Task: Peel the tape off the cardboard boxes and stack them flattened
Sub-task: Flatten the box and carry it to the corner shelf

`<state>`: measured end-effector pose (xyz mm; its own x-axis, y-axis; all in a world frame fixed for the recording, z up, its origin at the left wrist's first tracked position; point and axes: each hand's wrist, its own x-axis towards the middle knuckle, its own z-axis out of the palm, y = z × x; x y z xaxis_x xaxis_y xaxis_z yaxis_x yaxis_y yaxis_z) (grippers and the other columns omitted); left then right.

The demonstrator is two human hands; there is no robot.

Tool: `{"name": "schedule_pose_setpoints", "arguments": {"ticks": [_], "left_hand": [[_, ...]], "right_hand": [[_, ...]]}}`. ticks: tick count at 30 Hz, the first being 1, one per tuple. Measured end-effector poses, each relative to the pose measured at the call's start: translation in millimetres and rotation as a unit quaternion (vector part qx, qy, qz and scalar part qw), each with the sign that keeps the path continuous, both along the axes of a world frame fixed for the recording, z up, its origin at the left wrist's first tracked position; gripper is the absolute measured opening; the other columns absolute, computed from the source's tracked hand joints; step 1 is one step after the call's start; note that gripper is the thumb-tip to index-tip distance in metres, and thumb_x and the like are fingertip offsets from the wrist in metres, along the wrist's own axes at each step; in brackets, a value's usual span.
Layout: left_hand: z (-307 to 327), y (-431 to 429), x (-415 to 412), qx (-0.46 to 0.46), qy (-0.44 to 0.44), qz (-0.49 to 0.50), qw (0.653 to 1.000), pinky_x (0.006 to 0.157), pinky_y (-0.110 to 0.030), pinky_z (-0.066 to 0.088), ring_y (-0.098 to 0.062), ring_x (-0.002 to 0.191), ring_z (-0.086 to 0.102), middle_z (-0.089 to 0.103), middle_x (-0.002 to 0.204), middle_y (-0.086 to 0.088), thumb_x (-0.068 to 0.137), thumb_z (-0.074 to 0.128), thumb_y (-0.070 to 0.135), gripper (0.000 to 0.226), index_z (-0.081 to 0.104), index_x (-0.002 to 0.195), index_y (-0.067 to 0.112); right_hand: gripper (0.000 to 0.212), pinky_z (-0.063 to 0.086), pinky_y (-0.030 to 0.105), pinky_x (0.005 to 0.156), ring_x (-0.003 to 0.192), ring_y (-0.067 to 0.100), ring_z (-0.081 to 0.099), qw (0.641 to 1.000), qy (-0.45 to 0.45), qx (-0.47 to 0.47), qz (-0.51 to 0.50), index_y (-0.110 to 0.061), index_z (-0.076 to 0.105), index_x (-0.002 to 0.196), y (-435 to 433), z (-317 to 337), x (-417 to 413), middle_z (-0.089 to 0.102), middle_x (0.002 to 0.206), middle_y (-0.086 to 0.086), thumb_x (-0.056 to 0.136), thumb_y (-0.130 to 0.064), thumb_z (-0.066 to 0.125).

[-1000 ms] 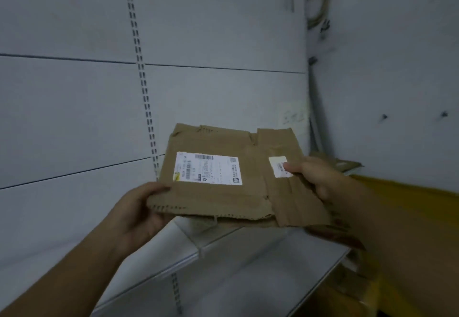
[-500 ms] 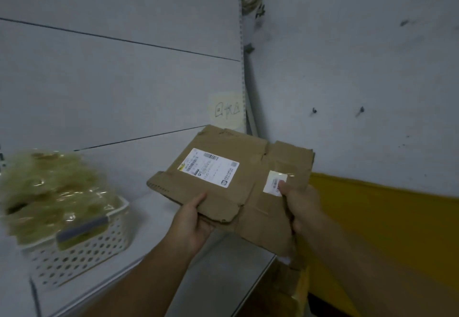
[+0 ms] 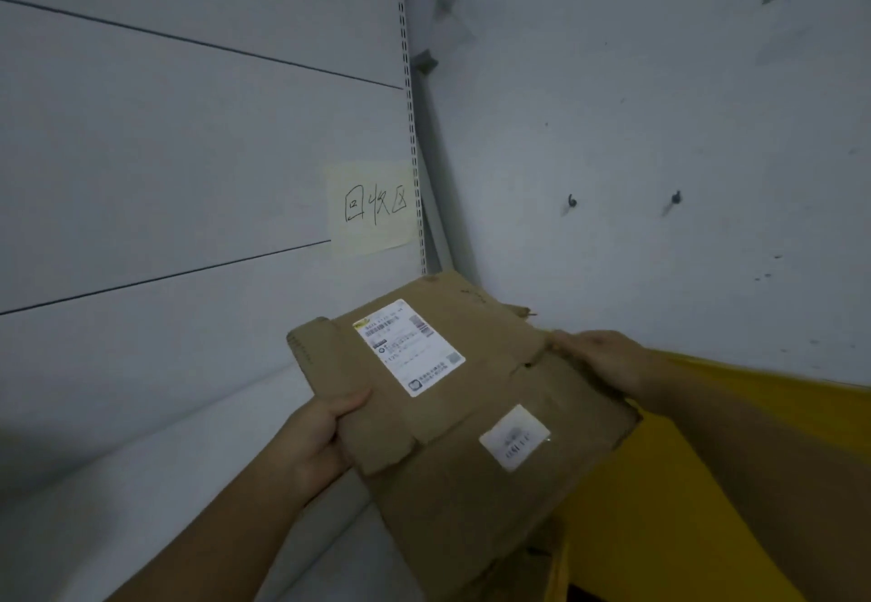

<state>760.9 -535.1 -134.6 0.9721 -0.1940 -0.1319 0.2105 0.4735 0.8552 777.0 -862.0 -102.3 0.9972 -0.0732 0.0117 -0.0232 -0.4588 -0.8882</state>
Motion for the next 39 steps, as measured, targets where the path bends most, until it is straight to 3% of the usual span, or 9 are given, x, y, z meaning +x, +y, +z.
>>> {"name": "schedule_pose_setpoints", "arguments": {"ticks": [5,9,14,17,20,28,31,34,39], "left_hand": [[5.0,-27.8,25.1,0.031,0.000,-0.005,1.000,0.078,-0.045,0.057,-0.032,0.104,0.065,0.067,0.116,-0.015,0.076,0.066,0.007,0.042,0.061,0.118,0.009],[13.4,-50.8,38.1,0.078,0.009,0.075,0.994,0.059,-0.037,0.058,-0.028,0.090,0.070,0.072,0.105,-0.014,0.073,0.069,0.010,0.040,0.063,0.113,0.008],[8.3,-63.8,49.9,0.098,0.019,0.140,0.985,0.067,-0.038,0.059,-0.028,0.096,0.069,0.071,0.108,-0.013,0.082,0.065,0.011,0.033,0.062,0.115,0.008],[20.7,-51.6,66.0,0.142,0.006,0.227,0.964,0.072,-0.038,0.056,-0.027,0.096,0.068,0.071,0.107,-0.011,0.084,0.063,0.010,0.035,0.059,0.119,0.007],[31.3,-28.7,87.6,0.156,0.002,0.303,0.940,0.069,-0.038,0.054,-0.029,0.095,0.067,0.070,0.107,-0.012,0.088,0.059,0.009,0.033,0.056,0.120,0.007],[24.6,15.2,146.2,0.204,0.009,0.366,0.908,0.061,-0.034,0.052,-0.025,0.089,0.065,0.066,0.101,-0.007,0.092,0.054,0.013,0.023,0.051,0.115,0.014],[14.7,15.9,160.4,0.212,0.020,0.369,0.905,0.062,-0.033,0.052,-0.023,0.088,0.066,0.067,0.099,-0.004,0.092,0.055,0.013,0.018,0.053,0.109,0.016],[0.9,15.1,170.0,0.249,0.040,0.398,0.882,0.060,-0.031,0.051,-0.022,0.086,0.064,0.065,0.096,-0.003,0.091,0.057,0.014,0.022,0.053,0.112,0.014],[-16.0,8.0,184.6,0.446,0.103,0.469,0.755,0.070,-0.031,0.047,-0.023,0.088,0.055,0.059,0.115,-0.013,0.090,0.057,0.023,0.040,0.049,0.123,0.004]], "right_hand": [[0.054,0.049,0.037,0.094,0.098,0.015,0.065,0.986,0.001,-0.026,0.166,-0.032,0.064,0.110,-11.2,2.0,56.3,0.067,0.109,-0.007,0.078,-0.070,0.045],[0.047,0.049,0.020,0.077,0.093,0.007,0.062,0.975,-0.070,-0.003,0.209,-0.022,0.054,0.128,-18.9,0.1,101.5,0.064,0.105,-0.011,0.088,-0.046,0.054],[0.031,0.042,0.005,0.061,0.080,-0.001,0.056,0.961,-0.095,-0.105,0.238,-0.020,0.063,0.114,-10.0,-19.1,154.1,0.064,0.100,-0.007,0.091,-0.038,0.054],[0.029,0.046,0.021,0.074,0.085,0.012,0.059,0.951,-0.125,-0.139,0.247,-0.015,0.064,0.109,14.4,-19.6,189.2,0.064,0.097,-0.002,0.092,-0.036,0.052],[0.031,0.038,0.012,0.055,0.071,0.003,0.055,0.941,-0.170,-0.148,0.254,-0.016,0.066,0.093,44.7,-15.9,226.2,0.062,0.081,-0.008,0.094,-0.036,0.043],[0.041,0.054,0.030,0.053,0.052,0.002,0.055,0.858,-0.315,-0.335,0.227,-0.028,0.053,0.062,86.9,-32.7,331.0,0.054,0.057,-0.013,0.084,-0.056,0.032],[0.029,0.055,0.032,0.064,0.063,0.005,0.056,0.829,-0.344,-0.359,0.257,-0.029,0.049,0.075,89.9,-25.9,342.2,0.056,0.069,-0.016,0.083,-0.053,0.034],[0.037,0.050,0.035,0.089,0.090,0.018,0.058,0.806,-0.355,-0.340,0.330,-0.026,0.053,0.121,99.2,-31.6,338.4,0.063,0.102,0.000,0.090,-0.041,0.041],[0.044,0.047,0.036,0.089,0.096,0.023,0.060,0.812,-0.246,-0.337,0.408,-0.020,0.034,0.142,112.4,-51.6,334.9,0.064,0.113,0.011,0.099,-0.028,0.034]]}}
